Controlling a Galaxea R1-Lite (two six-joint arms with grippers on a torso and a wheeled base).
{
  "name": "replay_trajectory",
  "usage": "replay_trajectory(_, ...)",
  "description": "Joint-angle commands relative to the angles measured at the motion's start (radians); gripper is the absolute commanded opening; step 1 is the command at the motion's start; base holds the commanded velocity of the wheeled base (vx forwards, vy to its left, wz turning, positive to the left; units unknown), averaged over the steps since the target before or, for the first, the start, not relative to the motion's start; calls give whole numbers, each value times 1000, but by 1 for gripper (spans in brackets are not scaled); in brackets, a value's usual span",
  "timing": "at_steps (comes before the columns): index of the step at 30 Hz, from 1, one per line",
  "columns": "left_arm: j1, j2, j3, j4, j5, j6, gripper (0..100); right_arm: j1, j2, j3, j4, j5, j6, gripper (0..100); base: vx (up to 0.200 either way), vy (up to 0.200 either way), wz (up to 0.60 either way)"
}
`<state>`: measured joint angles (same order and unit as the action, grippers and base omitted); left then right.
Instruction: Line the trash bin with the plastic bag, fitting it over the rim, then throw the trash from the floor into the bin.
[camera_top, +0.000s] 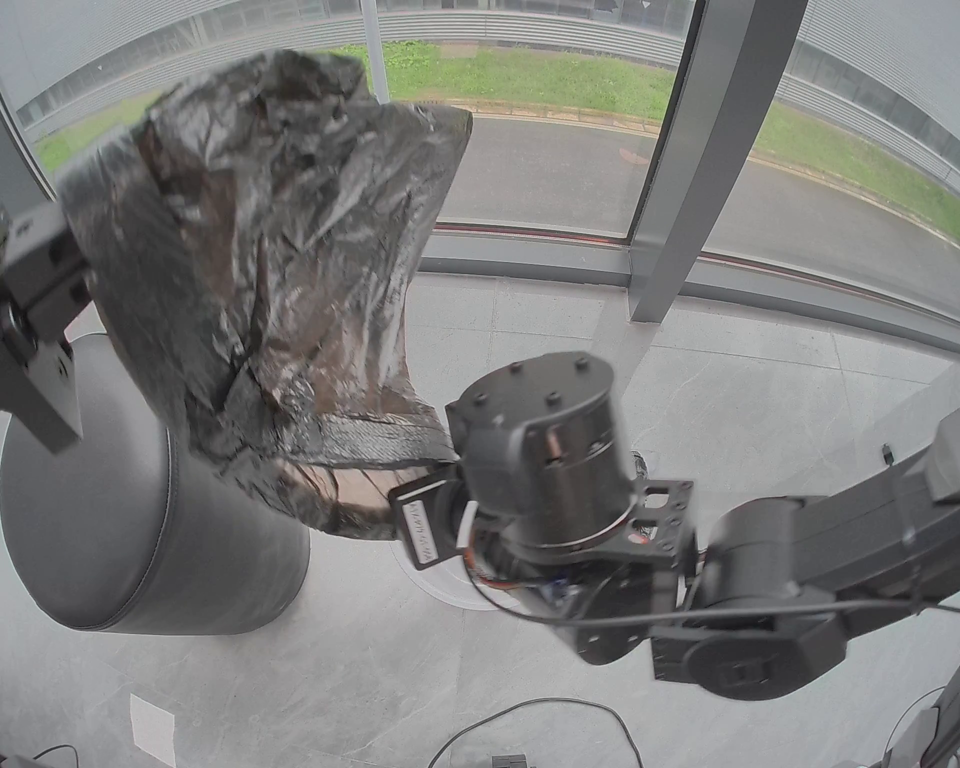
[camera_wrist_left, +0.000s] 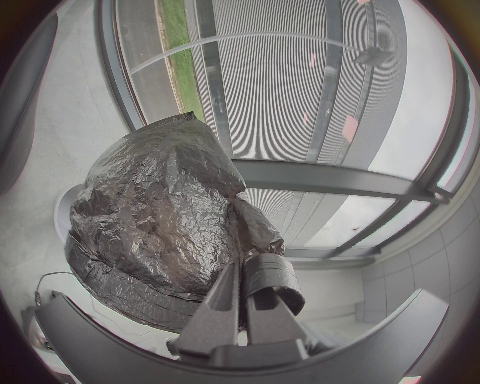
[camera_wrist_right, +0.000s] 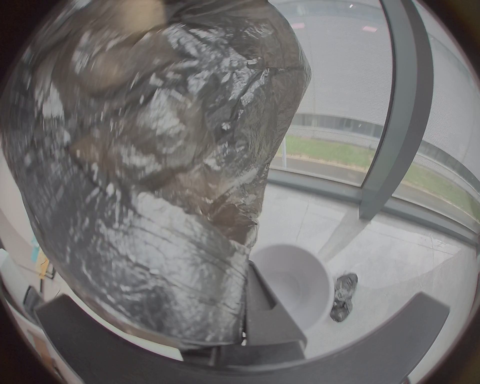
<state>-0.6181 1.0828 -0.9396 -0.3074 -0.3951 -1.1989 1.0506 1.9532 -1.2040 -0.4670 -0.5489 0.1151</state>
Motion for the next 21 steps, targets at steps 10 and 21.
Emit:
replay_trajectory(10,37,-7,441,-285,-459,291,0,-242,-416,77,712,626,202,0,0,0,0)
replay_trajectory(21,67,170,479,-289,-470,289,0,-386,-407,-55,950,955,308,0,0,0,0)
